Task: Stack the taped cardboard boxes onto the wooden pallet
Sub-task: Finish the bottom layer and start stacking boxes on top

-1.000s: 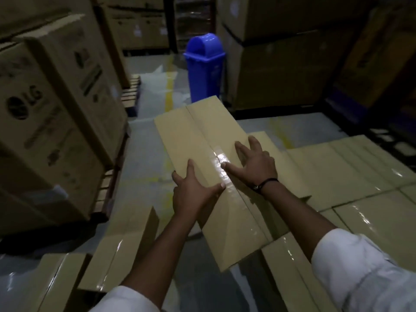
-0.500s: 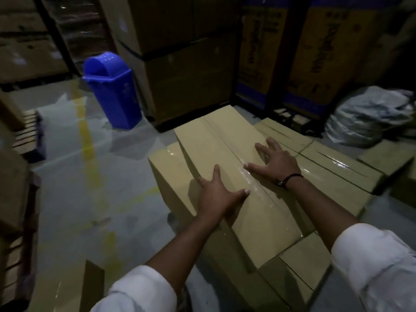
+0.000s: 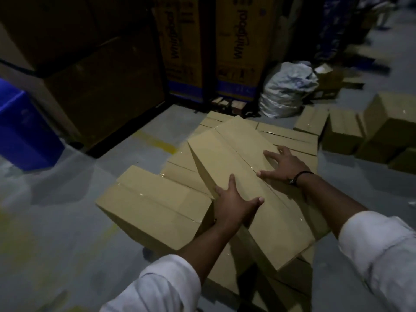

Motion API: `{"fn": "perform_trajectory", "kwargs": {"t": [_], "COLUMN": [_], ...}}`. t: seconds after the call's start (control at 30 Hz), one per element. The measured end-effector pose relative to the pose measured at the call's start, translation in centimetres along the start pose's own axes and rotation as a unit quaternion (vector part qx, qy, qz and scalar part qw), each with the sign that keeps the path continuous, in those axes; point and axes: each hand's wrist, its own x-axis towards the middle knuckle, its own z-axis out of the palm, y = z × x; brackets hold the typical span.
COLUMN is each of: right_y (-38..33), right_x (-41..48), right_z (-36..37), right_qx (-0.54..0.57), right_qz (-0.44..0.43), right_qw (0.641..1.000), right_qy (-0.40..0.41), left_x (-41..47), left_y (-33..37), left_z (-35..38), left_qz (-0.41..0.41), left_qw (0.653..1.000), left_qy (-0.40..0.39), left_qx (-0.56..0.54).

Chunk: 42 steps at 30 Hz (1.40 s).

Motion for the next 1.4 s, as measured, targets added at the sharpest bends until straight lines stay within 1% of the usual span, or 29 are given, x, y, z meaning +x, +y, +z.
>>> {"fn": "perform_trajectory", "kwargs": {"t": [0.2,0.3,0.47,0.57,0.67,0.8,0.93,1.03,1.1,1.23,1.4], "right_y": [0.0,-0.2,-1.4,-2.7,-4.4,-7.8,-12.5,-16.9,-19.4,-23.1,-25.1], "right_x": [2.1,3.7,7.2,10.0,13.6,19.4,25.2,29.2,31.6,35.2,37.7], "right_z": [1.0,1.1,1.2,1.3,1.8,3.3,6.0,8.7,10.5,14.5,18.6], "right_qx": [0.0,-0.018,-0.052,-0.057,-0.065,-0.078,-0.065,-0.059,-0.058,-0.058,-0.05], "right_qz": [0.026,0.03,0.016,-0.002,-0.02,-0.036,-0.027,-0.033,-0.04,-0.051,-0.058], "right_qw": [1.0,0.999,0.998,0.998,0.996,0.994,0.994,0.993,0.991,0.988,0.987], "right_qy": [0.011,0.0,-0.025,-0.037,-0.054,-0.069,-0.086,-0.092,-0.113,-0.133,-0.142], "left_x": [2.6,3.8,6.6,8.7,11.8,17.2,22.6,25.5,27.1,30.3,33.3], "left_y": [-0.5,-0.4,-0.3,-0.2,-0.9,-2.9,-6.1,-8.2,-9.8,-13.7,-16.4], "left_z": [0.4,0.4,0.6,0.2,-0.3,-1.4,-3.2,-5.0,-5.9,-6.5,-6.4], "left_qz": [0.019,0.021,-0.001,-0.024,-0.027,-0.056,-0.082,-0.117,-0.144,-0.167,-0.218], "left_qw": [0.999,0.999,0.999,0.998,0.996,0.993,0.989,0.984,0.98,0.976,0.964], "left_qy": [-0.019,-0.023,0.005,0.02,0.032,0.046,0.054,0.048,0.047,0.044,0.045], "left_qx": [-0.021,-0.03,-0.046,-0.055,-0.078,-0.096,-0.108,-0.124,-0.126,-0.136,-0.147]}}
